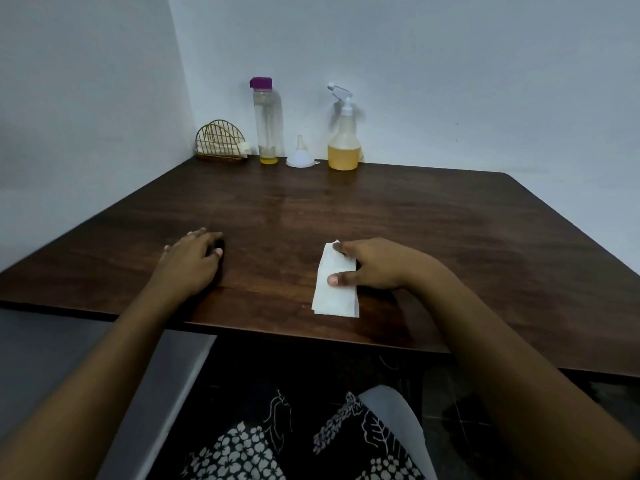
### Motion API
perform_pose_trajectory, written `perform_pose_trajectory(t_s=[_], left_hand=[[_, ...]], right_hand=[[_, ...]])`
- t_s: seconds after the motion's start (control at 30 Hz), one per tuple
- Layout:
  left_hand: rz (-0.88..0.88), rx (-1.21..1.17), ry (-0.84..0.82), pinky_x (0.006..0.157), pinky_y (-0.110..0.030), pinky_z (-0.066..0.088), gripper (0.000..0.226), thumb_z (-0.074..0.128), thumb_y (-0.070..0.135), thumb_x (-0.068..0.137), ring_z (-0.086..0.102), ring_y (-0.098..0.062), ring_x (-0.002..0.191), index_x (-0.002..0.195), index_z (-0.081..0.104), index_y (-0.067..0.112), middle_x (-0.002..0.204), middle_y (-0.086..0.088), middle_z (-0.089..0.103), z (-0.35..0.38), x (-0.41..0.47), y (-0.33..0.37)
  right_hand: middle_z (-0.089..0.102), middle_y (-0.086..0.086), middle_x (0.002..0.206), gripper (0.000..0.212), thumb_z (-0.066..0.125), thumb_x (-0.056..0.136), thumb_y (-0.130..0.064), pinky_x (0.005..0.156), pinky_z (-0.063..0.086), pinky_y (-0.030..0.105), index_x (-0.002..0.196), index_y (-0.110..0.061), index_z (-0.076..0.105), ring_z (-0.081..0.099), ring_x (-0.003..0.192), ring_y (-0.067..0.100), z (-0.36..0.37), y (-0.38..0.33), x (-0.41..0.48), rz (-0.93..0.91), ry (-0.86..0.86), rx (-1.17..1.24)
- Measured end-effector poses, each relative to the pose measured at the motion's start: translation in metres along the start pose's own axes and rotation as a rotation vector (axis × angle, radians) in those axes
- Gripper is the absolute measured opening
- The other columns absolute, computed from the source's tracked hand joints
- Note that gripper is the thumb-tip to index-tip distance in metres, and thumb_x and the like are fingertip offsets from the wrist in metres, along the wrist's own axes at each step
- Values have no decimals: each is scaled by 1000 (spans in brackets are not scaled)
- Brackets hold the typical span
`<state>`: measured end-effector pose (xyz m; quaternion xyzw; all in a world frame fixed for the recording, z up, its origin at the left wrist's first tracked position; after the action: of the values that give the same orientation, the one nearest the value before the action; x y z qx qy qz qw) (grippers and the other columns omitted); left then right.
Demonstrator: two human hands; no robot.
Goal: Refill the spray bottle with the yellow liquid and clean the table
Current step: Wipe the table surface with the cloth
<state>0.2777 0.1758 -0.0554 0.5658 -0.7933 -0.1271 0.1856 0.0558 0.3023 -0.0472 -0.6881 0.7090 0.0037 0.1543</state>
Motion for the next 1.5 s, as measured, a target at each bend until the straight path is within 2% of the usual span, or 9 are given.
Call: perform_pose_trajectory(t_s=[0.43,0.53,0.63,0.77,0.93,1.13,1.23,1.33,1.5], left_hand=[[-5,9,-4,116,-46,11,42,42,23,99,23,-23,144,141,44,19,155,-6,29,-3,-6,7],[8,8,-14,116,-45,11,42,42,23,99,23,-22,144,141,44,20,155,-5,29,-2,-6,7],[20,5,-18,117,-45,11,42,41,23,99,23,-21,144,140,44,20,155,-4,29,-2,-6,8],[32,-4,-26,117,-45,11,41,41,24,99,24,-21,143,140,45,21,155,-4,30,-2,-6,8],[29,-16,-19,117,-45,10,41,41,23,99,24,-21,143,139,46,20,154,-4,30,-3,-9,7],[35,-7,-31,116,-46,9,41,41,24,99,23,-22,143,140,45,21,155,-4,29,-1,-9,7],[51,9,-35,116,-46,9,41,41,24,99,23,-22,144,140,44,22,155,-4,29,-1,-10,9],[68,24,-44,116,-47,10,42,40,25,99,21,-22,144,141,43,22,155,-5,28,0,-11,12],[90,12,-41,116,-48,8,42,39,26,100,20,-22,145,141,42,22,155,-6,28,2,-18,15]], right_hand=[[51,-4,97,26,54,87,-12,62,28,19,111,-20,61,46,94,15,1,-70,-42,-299,374,-151],[61,-7,95,26,56,85,-8,62,33,14,104,-20,69,55,87,9,3,-73,-65,-382,200,-32],[69,-10,101,29,60,84,-2,70,40,6,102,-19,73,58,79,-10,-26,-38,-70,-268,144,206],[68,-2,104,24,54,85,0,61,38,17,95,-14,71,57,88,11,-69,10,-45,35,527,223],[52,8,74,17,55,75,-8,57,34,25,60,-16,55,51,71,28,-29,2,-6,148,420,31],[58,5,101,27,55,89,-16,74,37,30,110,-23,70,54,100,25,1,-45,-63,-109,314,-111],[58,-5,93,30,55,89,-12,70,36,21,114,-23,69,57,90,15,9,-65,-98,-243,185,-13],[61,-13,87,27,56,88,-6,67,34,5,108,-15,72,54,76,-3,-23,-31,-118,-94,319,146],[62,8,102,24,51,89,-9,73,37,24,105,-15,69,59,103,26,-16,39,-107,349,409,32]])
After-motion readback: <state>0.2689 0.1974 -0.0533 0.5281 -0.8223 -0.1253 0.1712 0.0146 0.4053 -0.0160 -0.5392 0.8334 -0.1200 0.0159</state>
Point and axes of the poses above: each hand's wrist, its own x-axis towards the middle knuckle, its own z-axis out of the palm, y = z × x, the point moved 10 cm from there along x, towards the middle knuckle
